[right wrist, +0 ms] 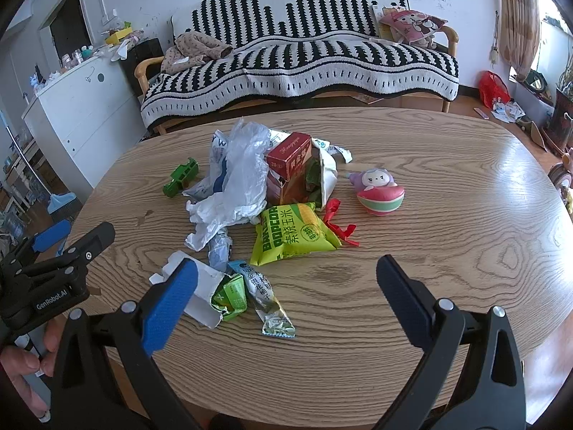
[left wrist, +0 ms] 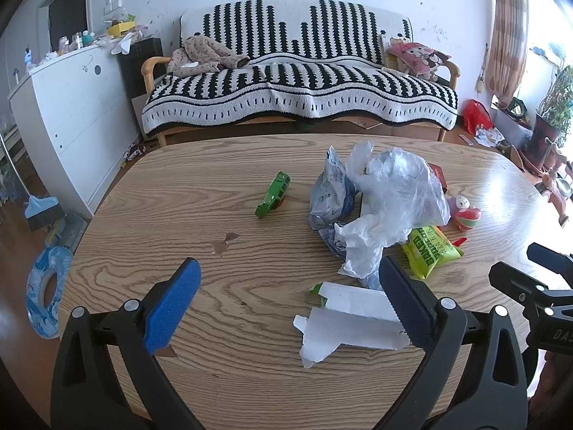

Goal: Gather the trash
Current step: 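Grasp the pink-purple squishy toy with the right tool while the left tool grasps the green toy car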

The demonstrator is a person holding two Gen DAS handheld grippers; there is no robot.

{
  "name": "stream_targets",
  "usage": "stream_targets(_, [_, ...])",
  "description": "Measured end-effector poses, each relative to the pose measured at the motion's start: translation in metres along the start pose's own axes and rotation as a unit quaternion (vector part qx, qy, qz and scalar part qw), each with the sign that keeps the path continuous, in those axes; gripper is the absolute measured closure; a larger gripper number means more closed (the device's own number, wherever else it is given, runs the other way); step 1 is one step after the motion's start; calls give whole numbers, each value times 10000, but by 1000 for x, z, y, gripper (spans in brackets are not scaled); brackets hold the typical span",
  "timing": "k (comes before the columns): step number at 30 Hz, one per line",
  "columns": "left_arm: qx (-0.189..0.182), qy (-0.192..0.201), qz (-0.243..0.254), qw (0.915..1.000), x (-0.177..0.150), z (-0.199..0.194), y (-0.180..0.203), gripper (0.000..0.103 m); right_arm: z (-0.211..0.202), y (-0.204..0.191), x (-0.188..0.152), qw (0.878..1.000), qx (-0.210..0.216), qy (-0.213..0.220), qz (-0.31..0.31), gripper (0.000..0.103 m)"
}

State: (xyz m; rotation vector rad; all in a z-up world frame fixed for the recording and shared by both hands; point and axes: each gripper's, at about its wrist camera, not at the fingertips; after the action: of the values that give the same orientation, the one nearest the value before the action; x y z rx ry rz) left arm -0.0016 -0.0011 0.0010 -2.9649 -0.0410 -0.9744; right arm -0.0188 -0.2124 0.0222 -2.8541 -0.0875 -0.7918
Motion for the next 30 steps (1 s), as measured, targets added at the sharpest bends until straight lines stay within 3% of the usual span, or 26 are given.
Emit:
stream_targets(8, [-37,-25,12,10000,-1,2,-4,6,0,2,-1,10000,31,-8,-19,6])
stream_targets(13, [-69,-301,-2,9995,3,18,-23,6,7,34,7,9997,-210,-2,115,6])
stream_targets(16, [24,-580,-45,9983,12,38,-39,6,17,59,21,9990,-334,-16,288,6])
stream_targets(21, [119,-679,-139,9975,38,76,-60,6,50,97,46,9986,-400,-114,337,6])
stream_targets(30, [-34,-728,245,9970,85,162,-39,6,114,120,80,9982,-265,-443,308,6])
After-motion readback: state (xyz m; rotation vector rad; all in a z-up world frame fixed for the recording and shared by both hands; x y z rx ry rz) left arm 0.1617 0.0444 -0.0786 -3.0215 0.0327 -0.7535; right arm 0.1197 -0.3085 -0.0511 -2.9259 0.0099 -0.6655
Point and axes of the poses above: each gripper's, at about its wrist camera, not at the fingertips, and z roughly the way its jaws point, y to its right, x to its top, and after that the axes turned 10 degrees about -y, right-handed
